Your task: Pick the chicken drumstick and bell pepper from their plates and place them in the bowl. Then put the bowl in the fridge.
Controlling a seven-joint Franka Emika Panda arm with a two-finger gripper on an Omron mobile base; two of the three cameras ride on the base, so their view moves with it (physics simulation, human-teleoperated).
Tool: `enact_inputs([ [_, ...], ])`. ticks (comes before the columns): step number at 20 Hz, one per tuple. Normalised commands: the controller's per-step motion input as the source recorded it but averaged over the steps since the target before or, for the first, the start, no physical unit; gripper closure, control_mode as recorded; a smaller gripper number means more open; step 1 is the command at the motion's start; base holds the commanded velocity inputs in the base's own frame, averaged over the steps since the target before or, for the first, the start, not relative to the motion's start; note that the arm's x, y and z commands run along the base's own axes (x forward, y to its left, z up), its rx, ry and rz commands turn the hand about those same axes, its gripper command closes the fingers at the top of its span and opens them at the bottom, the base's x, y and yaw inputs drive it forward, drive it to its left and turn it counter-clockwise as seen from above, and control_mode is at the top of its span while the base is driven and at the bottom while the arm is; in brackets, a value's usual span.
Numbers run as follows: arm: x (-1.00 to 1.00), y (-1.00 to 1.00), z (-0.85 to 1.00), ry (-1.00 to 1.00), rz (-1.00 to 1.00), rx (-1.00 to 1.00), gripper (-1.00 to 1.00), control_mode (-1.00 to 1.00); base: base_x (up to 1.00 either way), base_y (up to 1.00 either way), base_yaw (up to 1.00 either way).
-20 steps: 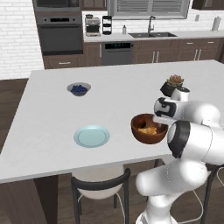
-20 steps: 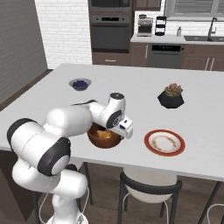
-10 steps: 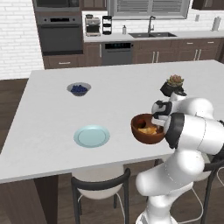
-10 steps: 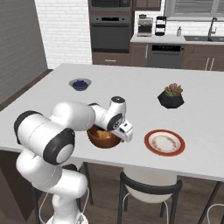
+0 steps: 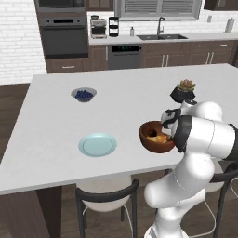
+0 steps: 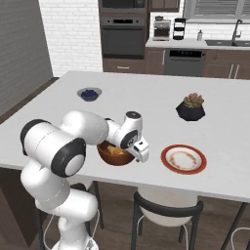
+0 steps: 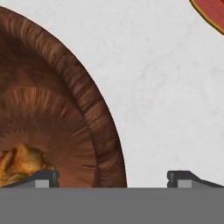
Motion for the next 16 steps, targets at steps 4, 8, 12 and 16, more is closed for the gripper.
enact_inputs([
  [4, 0.00, 0.15, -0.12, 0.00, -0.08, 0.00, 1.00, -1.00, 0.00, 0.00, 0.00],
  [8, 0.00, 0.05, -0.18, 0.00, -0.09, 0.00, 1.00, -1.00, 0.00, 0.00, 0.00],
  [12, 0.00, 0.05, -0.20, 0.00, -0.08, 0.00, 1.00, -1.00, 0.00, 0.00, 0.00],
  [16, 0.00, 0.07, -0.18, 0.00, -0.07, 0.00, 1.00, -1.00, 0.00, 0.00, 0.00],
])
